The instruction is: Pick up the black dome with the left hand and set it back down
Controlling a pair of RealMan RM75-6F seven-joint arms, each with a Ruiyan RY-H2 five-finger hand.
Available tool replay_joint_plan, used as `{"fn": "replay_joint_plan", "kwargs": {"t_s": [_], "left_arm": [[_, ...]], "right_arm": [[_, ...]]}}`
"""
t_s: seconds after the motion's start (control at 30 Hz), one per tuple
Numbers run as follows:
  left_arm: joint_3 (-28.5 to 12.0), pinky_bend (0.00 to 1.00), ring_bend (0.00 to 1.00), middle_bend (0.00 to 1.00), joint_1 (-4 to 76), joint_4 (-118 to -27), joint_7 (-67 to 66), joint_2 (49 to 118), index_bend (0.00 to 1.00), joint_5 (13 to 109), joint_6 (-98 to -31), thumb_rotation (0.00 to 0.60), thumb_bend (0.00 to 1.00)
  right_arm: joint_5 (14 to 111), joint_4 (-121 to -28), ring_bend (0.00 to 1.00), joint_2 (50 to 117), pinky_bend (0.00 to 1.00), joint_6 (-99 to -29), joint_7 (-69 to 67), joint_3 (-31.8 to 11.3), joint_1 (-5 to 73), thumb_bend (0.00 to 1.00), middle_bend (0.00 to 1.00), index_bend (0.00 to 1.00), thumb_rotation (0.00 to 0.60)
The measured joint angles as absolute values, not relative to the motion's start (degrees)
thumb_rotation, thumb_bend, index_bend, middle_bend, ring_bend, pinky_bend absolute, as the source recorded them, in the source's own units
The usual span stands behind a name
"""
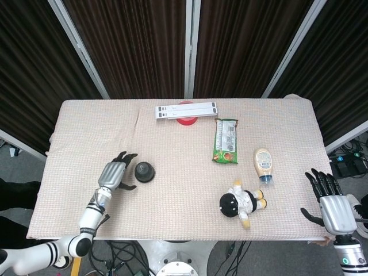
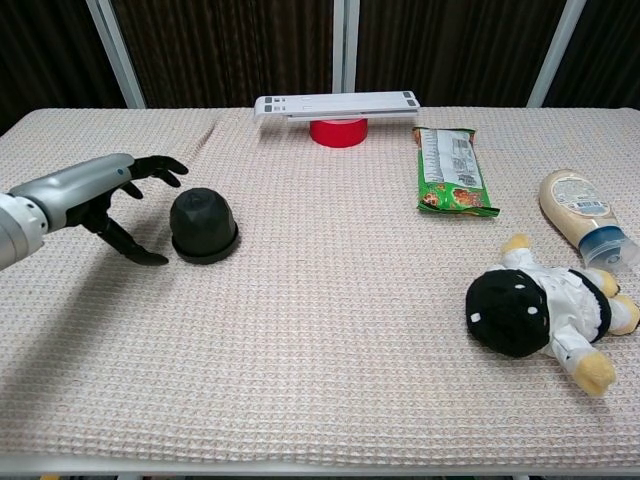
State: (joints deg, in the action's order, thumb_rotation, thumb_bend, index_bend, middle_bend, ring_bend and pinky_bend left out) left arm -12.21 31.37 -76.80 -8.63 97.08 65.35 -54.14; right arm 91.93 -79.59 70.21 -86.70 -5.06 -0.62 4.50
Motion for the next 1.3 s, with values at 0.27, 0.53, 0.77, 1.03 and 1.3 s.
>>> {"fn": "replay_joint_plan", "kwargs": {"t_s": [0.27,0.53,0.77,1.03,1.3], "left_arm": [[-12.0,0.19,0.05,0.17,34.1,-75.0,-8.0,98.2,0.10,64.8,-50.9,0.600,0.00],[-11.5,0.19,0.05,0.18,36.2,-72.1,-7.0,99.8,0.11,64.8,-48.9,0.600,0.00],[-11.5,0.19,0.07,0.22,36.9,-70.4,-5.9,100.8,0.12,64.6,-48.7,0.600,0.01],[-11.5,0.19,0.09,0.24,37.3,-68.3,-4.3,102.2,0.14,64.5,-48.8,0.600,0.05],[-11.6,0.23,0.15,0.31,37.2,-66.7,-2.6,103.4,0.18,64.9,-49.9,0.600,0.12]], "right_arm": [[91.3,-78.4,0.00,70.6,0.00,-86.3,-5.8,-0.7,4.5,0.08,0.00,0.00,0.600],[90.8,-77.4,0.00,71.0,0.00,-86.1,-6.4,-0.9,4.5,0.09,0.00,0.00,0.600],[90.7,-77.4,0.00,71.1,0.00,-86.0,-6.1,-0.8,4.5,0.09,0.00,0.00,0.600],[90.1,-77.4,0.00,71.2,0.00,-85.1,-5.8,-0.8,4.5,0.09,0.00,0.00,0.600],[89.7,-77.3,0.00,71.2,0.00,-85.0,-5.8,-0.9,4.5,0.09,0.00,0.00,0.600]]}}
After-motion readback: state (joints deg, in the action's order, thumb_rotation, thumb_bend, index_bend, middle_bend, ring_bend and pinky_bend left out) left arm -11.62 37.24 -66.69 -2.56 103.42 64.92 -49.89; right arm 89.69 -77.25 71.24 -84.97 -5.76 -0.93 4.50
